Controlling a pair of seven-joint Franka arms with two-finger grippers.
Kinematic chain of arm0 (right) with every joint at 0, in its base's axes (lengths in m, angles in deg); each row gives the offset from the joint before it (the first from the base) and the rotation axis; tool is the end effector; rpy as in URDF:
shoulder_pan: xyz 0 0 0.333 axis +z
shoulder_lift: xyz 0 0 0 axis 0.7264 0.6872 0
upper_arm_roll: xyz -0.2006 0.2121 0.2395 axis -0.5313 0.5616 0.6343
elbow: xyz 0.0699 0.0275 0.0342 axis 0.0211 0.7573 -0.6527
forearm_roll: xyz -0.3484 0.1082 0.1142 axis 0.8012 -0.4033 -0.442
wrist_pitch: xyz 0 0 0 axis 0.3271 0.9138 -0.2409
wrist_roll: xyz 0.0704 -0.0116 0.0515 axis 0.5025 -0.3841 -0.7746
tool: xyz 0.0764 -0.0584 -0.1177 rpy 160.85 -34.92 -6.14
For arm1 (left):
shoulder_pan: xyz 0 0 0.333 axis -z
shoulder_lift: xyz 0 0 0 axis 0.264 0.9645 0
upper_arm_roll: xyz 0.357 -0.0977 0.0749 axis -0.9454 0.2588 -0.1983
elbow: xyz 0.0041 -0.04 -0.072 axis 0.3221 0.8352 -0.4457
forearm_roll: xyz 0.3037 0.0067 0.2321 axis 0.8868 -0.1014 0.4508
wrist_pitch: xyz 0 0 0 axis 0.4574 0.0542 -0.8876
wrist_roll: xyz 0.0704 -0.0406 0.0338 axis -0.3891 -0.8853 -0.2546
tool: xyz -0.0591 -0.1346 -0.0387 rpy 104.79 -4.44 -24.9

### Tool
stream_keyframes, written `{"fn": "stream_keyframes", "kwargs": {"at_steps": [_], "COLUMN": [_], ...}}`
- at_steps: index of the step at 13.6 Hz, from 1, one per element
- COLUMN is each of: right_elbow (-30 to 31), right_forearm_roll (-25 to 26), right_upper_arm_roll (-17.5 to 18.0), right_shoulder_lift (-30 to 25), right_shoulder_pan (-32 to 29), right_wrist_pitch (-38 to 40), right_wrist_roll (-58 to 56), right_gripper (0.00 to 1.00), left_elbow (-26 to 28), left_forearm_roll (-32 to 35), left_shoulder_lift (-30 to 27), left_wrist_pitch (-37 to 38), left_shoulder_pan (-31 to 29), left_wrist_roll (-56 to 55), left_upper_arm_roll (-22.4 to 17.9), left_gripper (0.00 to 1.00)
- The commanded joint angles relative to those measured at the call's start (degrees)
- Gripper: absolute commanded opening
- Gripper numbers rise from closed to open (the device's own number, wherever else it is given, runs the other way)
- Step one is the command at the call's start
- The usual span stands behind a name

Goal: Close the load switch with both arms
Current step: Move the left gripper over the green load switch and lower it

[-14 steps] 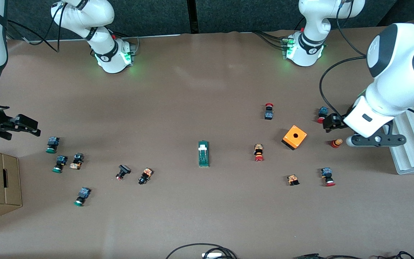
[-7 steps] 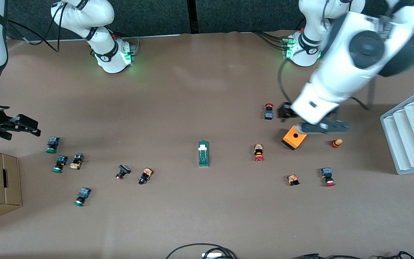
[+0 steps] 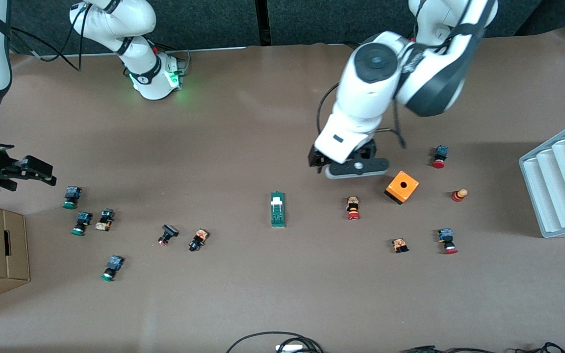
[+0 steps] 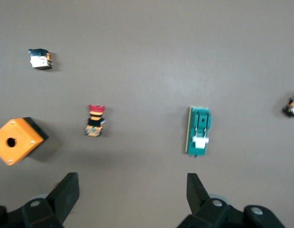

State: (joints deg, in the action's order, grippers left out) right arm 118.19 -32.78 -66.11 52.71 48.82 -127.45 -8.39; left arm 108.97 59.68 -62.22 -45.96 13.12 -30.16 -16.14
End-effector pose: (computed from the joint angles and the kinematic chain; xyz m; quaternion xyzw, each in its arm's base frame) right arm 0.5694 -0.0573 0.5821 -0.9989 -0.0403 -0.0235 0.0083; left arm 0.5331 -0.4058 0.4978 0.9955 0.0712 0.0559 0.0262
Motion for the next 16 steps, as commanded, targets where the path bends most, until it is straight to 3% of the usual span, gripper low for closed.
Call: {"fn": "stream_keyframes", "kwargs": {"at_steps": [1, 3, 10, 16], "right_elbow": [0.35, 0.27, 0.18, 0.18], "right_forearm_roll": [1.31, 1.31, 1.31, 1.14], "right_upper_arm_roll": [-0.02, -0.02, 0.06, 0.42], "right_shoulder_lift": [-0.77, -0.77, -0.85, -0.85], "right_shoulder_pan": [0.31, 0.31, 0.31, 0.4], "right_wrist_pitch": [0.35, 1.04, 1.05, 1.14], "right_wrist_roll": [-0.07, -0.16, -0.16, -0.07], "right_gripper": [1.0, 1.0, 1.0, 1.0], "left_elbow": [0.14, 0.41, 0.23, 0.32], "left_forearm_roll": [7.09, 13.41, 40.21, 58.77], "left_shoulder_lift": [3.77, 7.11, 17.58, 27.77], "left_wrist_pitch": [-6.05, -11.25, -16.45, -16.19], "left_shoulder_pan": [5.3, 8.2, 16.3, 22.28], "left_wrist_roll": [-9.81, -19.03, -56.03, -64.84], "left_upper_arm_roll": [-0.54, -0.62, -0.62, -0.62], "left_gripper": [1.0, 1.0, 1.0, 1.0]}}
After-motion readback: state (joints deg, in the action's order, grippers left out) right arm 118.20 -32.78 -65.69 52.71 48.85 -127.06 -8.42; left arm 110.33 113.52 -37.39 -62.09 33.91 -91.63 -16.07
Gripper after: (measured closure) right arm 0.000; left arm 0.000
